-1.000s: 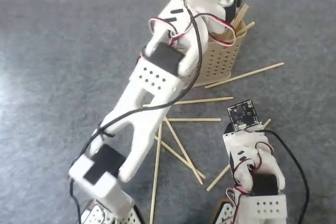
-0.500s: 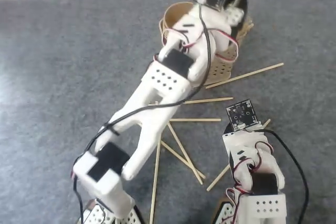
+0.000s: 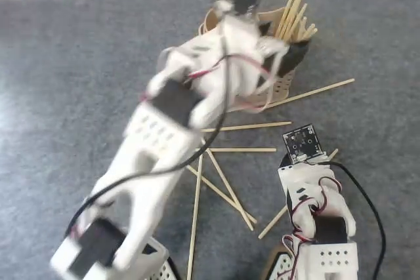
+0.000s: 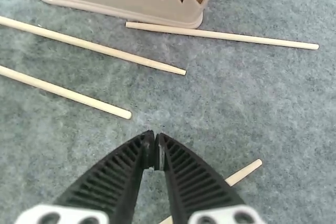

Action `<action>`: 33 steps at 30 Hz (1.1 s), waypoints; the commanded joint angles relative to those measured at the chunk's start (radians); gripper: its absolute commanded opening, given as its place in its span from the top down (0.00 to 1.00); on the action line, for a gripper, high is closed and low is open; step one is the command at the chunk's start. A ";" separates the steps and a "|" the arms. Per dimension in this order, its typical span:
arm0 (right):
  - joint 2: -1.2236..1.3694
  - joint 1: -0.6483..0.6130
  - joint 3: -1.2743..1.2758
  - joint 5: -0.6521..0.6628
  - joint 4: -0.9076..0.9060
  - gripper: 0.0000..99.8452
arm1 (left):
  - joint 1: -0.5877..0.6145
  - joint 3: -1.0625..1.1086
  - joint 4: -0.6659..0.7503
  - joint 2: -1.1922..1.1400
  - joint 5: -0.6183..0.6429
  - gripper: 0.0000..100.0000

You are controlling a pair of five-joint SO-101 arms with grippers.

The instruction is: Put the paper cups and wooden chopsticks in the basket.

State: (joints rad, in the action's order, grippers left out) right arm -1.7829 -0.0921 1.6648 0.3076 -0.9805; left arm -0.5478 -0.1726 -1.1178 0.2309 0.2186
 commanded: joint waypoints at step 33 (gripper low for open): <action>0.001 -0.005 0.020 0.011 0.010 0.99 | 0.175 1.020 0.178 -0.048 0.384 0.75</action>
State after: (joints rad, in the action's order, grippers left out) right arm -1.7829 -0.0921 1.6648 0.3076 -0.9805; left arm -0.3667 0.8431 -0.9705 0.1818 0.5869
